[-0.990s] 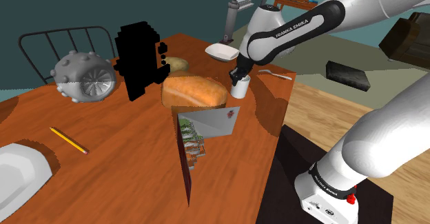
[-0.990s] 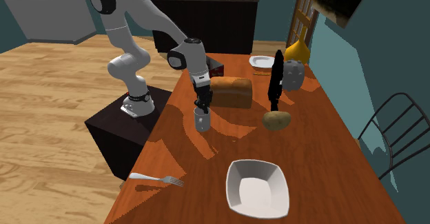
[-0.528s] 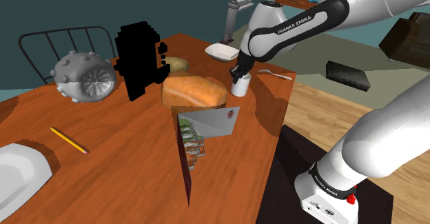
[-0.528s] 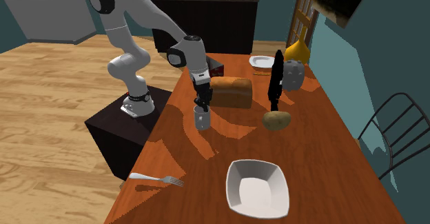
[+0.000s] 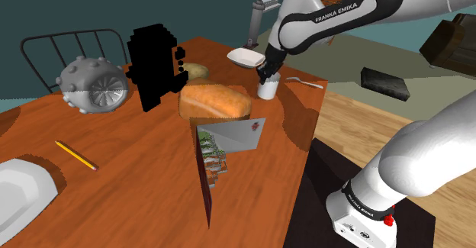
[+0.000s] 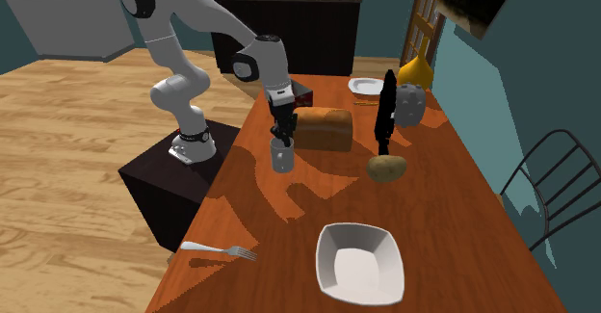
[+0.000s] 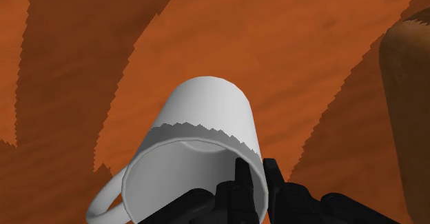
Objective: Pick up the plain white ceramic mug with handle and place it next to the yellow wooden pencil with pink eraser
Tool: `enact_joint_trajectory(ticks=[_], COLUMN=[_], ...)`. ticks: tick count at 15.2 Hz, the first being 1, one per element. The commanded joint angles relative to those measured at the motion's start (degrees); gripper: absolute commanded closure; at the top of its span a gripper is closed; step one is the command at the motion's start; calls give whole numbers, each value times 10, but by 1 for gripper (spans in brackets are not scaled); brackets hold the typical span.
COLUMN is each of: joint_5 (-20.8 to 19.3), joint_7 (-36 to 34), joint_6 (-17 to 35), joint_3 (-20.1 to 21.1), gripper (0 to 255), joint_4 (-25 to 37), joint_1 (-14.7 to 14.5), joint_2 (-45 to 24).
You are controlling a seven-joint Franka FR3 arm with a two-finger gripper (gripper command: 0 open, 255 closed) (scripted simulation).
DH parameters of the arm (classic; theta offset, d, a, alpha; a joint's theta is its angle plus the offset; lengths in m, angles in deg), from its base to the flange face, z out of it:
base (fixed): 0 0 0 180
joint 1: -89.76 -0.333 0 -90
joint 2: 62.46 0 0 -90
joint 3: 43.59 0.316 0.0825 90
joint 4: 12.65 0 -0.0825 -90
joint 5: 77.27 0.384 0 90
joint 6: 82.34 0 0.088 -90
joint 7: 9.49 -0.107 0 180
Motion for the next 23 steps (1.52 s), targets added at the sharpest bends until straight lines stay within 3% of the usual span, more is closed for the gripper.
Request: enact_joint_trajectory(ticks=[1,23], joint_5=[1,5], joint_7=[1,7], joint_6=[-16,-185], joint_3=[0,0], gripper=[255,255], joint_4=[8,128], joint_1=[0,-2], joint_2=[8,57])
